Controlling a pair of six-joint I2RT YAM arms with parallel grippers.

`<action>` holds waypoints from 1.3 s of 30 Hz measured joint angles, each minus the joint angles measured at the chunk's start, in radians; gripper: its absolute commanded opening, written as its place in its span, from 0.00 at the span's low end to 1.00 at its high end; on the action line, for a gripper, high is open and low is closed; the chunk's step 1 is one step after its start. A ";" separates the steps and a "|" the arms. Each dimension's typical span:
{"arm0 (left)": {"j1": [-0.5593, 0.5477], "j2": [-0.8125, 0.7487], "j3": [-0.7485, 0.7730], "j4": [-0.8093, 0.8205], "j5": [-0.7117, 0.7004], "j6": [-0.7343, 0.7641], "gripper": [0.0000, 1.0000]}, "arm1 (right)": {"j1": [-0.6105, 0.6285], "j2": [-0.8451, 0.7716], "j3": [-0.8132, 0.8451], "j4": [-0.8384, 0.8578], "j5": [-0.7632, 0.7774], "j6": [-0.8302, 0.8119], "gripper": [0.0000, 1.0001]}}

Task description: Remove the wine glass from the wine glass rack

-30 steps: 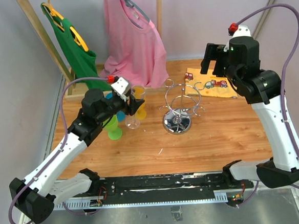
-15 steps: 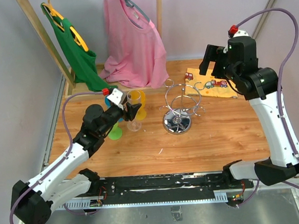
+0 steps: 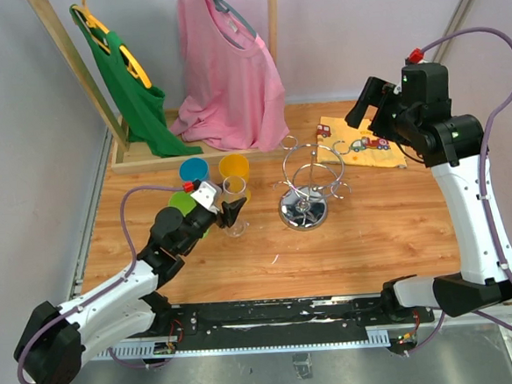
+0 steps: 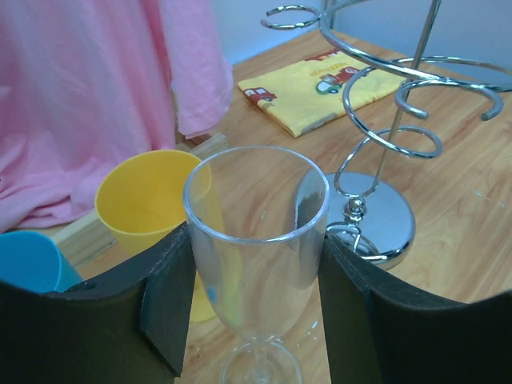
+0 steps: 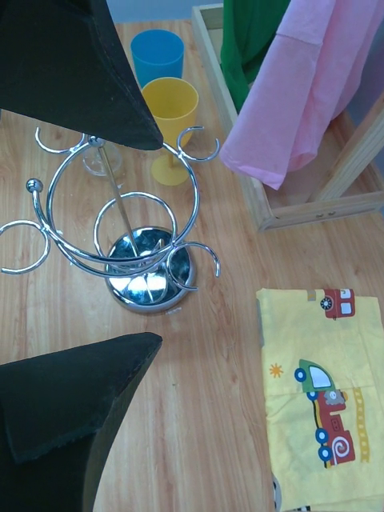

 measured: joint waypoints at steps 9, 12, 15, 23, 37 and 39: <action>-0.001 0.072 -0.042 0.146 -0.041 0.012 0.00 | 0.000 0.013 0.000 -0.017 -0.046 0.029 0.98; -0.001 0.084 -0.050 0.174 -0.055 0.005 0.00 | 0.000 0.019 0.000 -0.019 -0.049 0.029 0.98; -0.001 0.088 -0.052 0.178 -0.069 -0.014 0.00 | -0.002 0.025 0.000 -0.020 -0.052 0.030 0.98; -0.001 0.104 -0.052 0.182 -0.093 -0.064 0.00 | -0.002 0.033 0.000 -0.022 -0.055 0.031 0.98; -0.001 0.122 -0.055 0.182 -0.092 -0.076 0.39 | -0.002 0.033 -0.003 -0.022 -0.054 0.029 0.98; -0.001 0.124 -0.055 0.182 -0.092 -0.073 0.47 | -0.002 0.032 -0.012 -0.022 -0.054 0.029 0.98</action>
